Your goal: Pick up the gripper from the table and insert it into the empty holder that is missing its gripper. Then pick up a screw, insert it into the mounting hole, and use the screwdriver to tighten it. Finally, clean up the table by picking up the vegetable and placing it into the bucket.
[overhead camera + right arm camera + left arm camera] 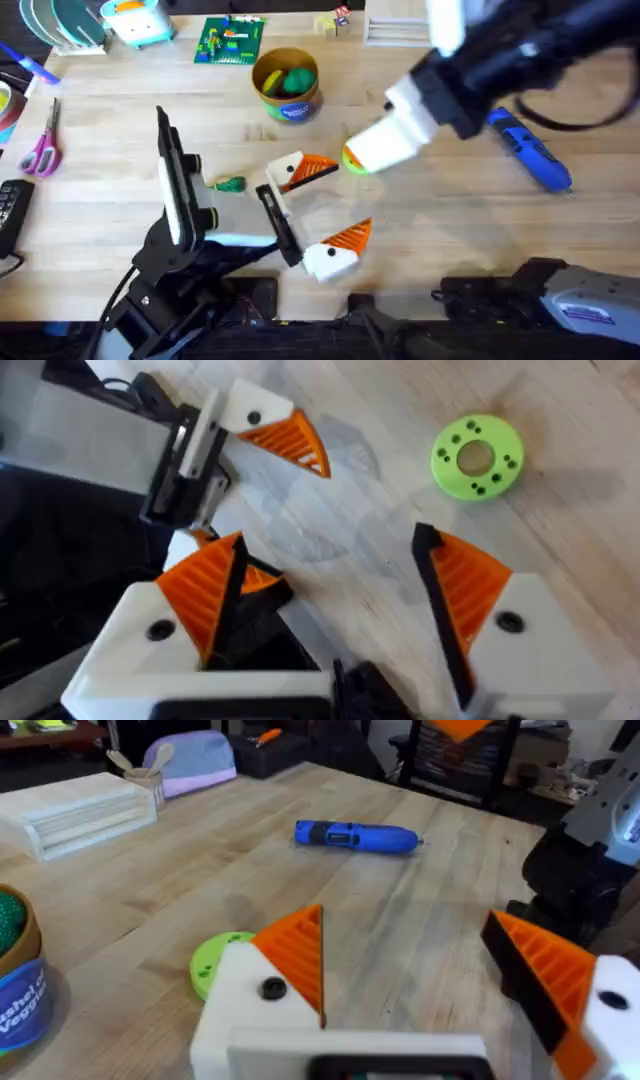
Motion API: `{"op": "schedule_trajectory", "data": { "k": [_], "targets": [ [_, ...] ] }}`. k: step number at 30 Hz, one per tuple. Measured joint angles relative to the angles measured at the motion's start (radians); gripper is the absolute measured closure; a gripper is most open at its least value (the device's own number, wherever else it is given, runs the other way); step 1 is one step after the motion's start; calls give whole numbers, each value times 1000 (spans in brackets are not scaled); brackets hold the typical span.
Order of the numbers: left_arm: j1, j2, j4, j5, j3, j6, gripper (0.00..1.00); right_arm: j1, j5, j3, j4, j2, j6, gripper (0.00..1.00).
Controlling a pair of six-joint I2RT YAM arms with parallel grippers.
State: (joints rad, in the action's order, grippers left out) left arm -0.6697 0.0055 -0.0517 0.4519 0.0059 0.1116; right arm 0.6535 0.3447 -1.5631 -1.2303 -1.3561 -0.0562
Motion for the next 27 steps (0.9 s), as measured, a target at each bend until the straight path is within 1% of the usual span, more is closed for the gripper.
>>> {"op": "schedule_trajectory", "data": {
  "k": [4, 7, 11, 15, 19, 23, 24, 27],
  "targets": [
    [0, 0, 0, 0, 0, 0, 8, -34, 0, 25, -68, 99, -44, 15],
    [0, 0, 0, 0, 0, 0, 8, -50, 0, 74, -81, 193, -57, 15],
    [0, 0, 0, 0, 0, 0, 8, -55, 0, 146, -87, 315, -64, 14],
    [0, 0, 0, 0, 0, 0, 8, -55, 2, 203, -88, 410, -73, 12],
    [0, 0, 0, 0, 0, 0, 8, -55, 30, 233, -90, 461, -110, 12],
    [0, 0, 0, -4, 0, 0, 7, -55, 45, 235, -90, 474, -131, 12],
    [0, 0, 0, -7, 0, 0, 27, -55, 46, 236, -89, 474, -132, 12],
    [0, 0, 0, -24, 0, -1, 140, -55, 46, 237, -86, 470, -135, 12]
  ]
}}
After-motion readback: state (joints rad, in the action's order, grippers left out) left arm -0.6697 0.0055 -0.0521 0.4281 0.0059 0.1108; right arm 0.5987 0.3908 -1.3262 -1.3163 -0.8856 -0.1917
